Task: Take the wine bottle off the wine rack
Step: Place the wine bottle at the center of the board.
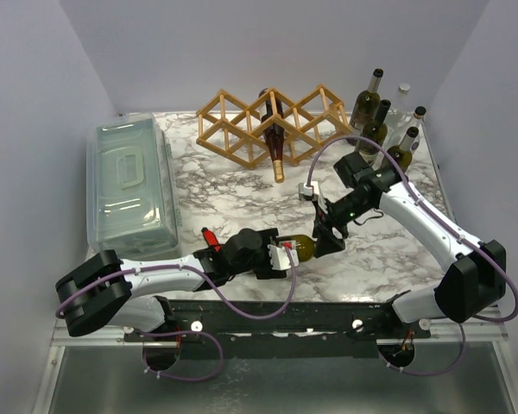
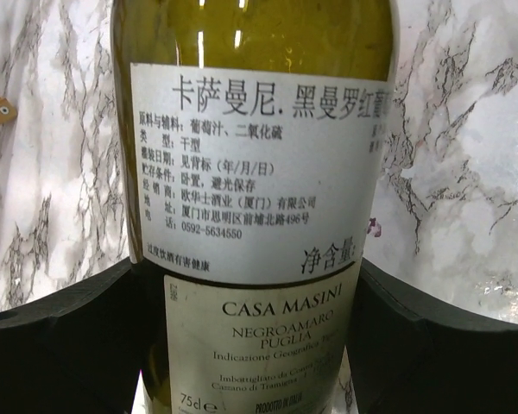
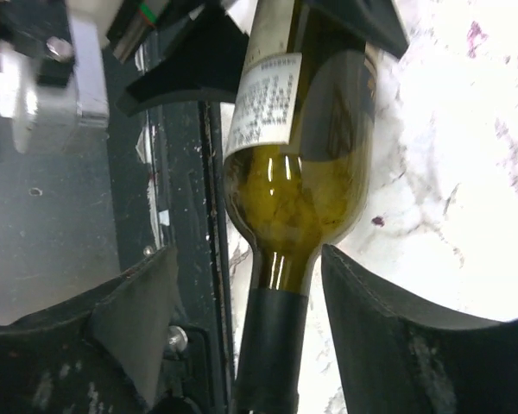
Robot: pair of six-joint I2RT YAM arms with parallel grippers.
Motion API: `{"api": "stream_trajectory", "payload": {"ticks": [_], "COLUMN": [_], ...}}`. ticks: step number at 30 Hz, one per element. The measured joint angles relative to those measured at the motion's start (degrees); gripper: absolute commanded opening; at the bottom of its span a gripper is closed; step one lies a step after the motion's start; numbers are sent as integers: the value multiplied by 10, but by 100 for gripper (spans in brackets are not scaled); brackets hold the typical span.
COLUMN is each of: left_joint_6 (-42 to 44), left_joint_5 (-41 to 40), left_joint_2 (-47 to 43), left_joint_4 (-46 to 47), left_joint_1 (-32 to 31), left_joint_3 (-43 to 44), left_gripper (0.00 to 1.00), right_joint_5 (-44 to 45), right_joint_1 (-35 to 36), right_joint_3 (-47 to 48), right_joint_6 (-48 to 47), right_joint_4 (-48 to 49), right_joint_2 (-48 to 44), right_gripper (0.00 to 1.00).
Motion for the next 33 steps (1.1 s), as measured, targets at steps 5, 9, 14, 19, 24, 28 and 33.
{"api": "stream_trajectory", "payload": {"ticks": [5, 9, 14, 19, 24, 28, 33], "left_joint_6": [-13, -29, -59, -100, -161, -224, -292], "left_joint_5": [1, 4, 7, 7, 6, -1, -20], "left_joint_2": [0, 0, -8, -24, -45, -53, -53], "left_joint_4": [1, 13, 36, 62, 102, 154, 209], "left_joint_1": [0, 0, 0, 5, 13, 16, 16], "left_joint_3": [-4, -10, -26, -46, -64, -80, -90], "left_gripper": [0, 0, 0, 0, 0, 0, 0], "right_joint_5": [-22, -45, -67, -78, -90, -114, -125], "right_joint_1": [0, 0, 0, -16, -83, -148, -182], "right_joint_3": [63, 143, 168, 134, 113, 72, 56], "right_joint_6": [0, 2, 30, 104, 207, 336, 473], "right_joint_4": [-9, -13, 6, 65, 140, 235, 318], "right_joint_2": [2, 1, -16, -56, -102, -137, -134], "right_gripper": [86, 86, 87, 88, 87, 87, 87]}}
